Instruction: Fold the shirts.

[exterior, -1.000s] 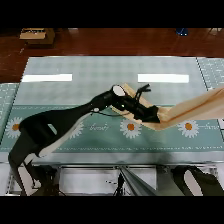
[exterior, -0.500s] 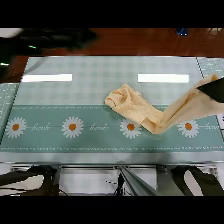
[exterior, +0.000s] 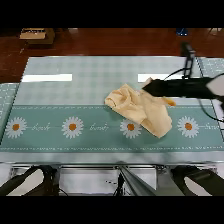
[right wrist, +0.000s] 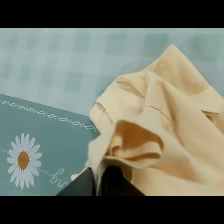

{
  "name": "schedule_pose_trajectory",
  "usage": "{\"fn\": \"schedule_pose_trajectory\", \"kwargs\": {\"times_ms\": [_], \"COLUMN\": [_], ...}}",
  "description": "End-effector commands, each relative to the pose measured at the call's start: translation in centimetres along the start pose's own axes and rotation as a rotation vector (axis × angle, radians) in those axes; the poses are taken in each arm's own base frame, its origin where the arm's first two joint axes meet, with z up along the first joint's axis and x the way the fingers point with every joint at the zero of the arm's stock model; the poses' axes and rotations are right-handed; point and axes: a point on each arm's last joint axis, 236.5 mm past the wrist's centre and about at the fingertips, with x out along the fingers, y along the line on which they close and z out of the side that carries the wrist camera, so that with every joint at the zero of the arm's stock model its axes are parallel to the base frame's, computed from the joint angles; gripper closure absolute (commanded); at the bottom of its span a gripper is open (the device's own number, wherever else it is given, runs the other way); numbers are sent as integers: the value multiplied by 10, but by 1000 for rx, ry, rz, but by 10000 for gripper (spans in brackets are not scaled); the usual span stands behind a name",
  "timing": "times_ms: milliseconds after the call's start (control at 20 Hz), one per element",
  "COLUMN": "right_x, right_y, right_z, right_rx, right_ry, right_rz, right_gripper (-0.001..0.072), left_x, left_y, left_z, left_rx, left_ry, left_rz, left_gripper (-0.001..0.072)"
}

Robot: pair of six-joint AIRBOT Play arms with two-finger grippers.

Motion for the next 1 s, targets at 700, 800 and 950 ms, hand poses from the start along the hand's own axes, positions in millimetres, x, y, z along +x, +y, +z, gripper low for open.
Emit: {"fn": "schedule_pose_trajectory", "kwargs": {"times_ms": [700, 800, 950], "right_x": [16, -70, -226], "right_y": [-30, -117, -253], "right_z": [15, 8, -40], "right_rx": [-58, -150, -59], "right_ry": [126, 210, 344], "right_rz": [-50, -406, -1035], "right_gripper": [216, 216, 232], "left_x": [-7, -6, -6], "left_y": [2, 5, 6], "left_z": [-38, -35, -35], "left_rx": [30, 27, 29], "left_ry": [141, 132, 131], "left_rz": [42, 45, 47], "left_gripper": [689, 689, 689]}}
